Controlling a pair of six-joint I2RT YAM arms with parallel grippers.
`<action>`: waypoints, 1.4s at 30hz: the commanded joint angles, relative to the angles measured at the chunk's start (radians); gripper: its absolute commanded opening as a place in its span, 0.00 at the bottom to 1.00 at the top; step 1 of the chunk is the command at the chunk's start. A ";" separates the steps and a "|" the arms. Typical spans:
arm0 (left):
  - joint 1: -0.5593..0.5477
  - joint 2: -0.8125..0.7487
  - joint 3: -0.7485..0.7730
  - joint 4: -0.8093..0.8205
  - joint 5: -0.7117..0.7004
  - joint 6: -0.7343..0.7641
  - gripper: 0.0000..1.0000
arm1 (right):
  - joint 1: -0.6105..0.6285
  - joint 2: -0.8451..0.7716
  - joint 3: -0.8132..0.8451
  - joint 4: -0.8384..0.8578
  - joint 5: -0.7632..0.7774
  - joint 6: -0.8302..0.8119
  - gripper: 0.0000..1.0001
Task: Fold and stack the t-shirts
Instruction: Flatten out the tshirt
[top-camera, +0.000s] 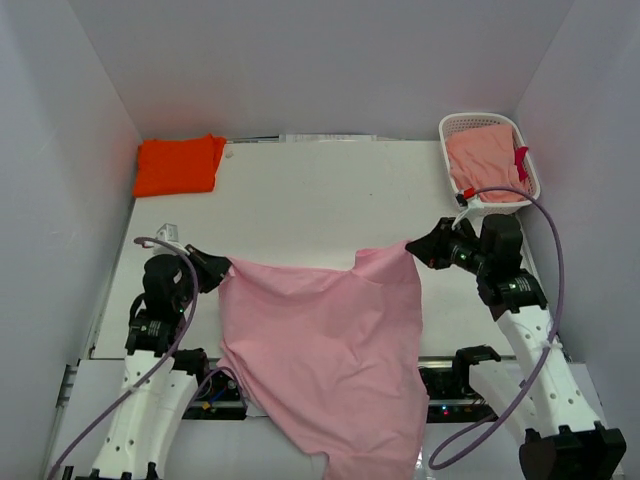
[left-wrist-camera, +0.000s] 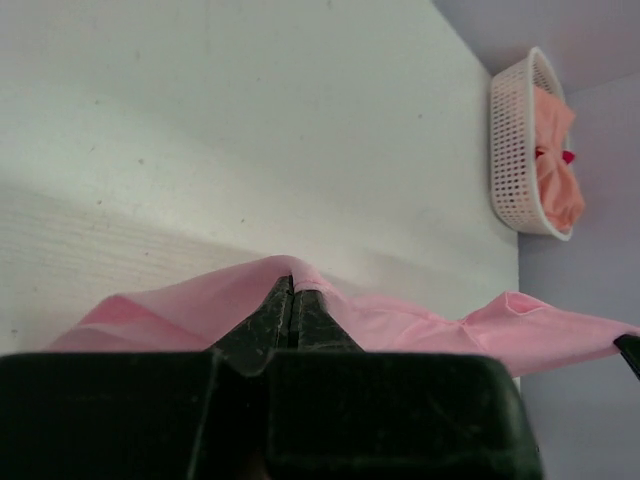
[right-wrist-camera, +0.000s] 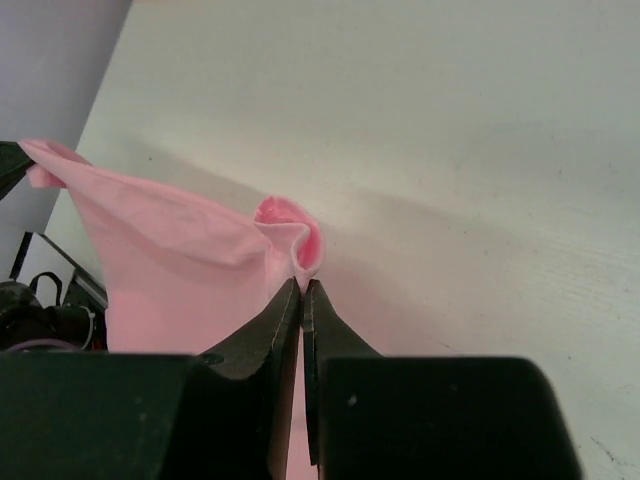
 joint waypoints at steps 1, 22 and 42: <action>0.000 0.104 -0.041 0.133 -0.004 -0.027 0.00 | -0.001 0.037 -0.042 0.214 0.021 0.029 0.08; -0.051 1.095 0.307 0.526 -0.078 -0.005 0.00 | 0.048 0.751 0.238 0.288 0.232 -0.040 0.08; 0.079 1.345 0.518 0.449 -0.025 0.044 0.00 | -0.001 1.298 0.779 0.107 0.271 -0.103 0.08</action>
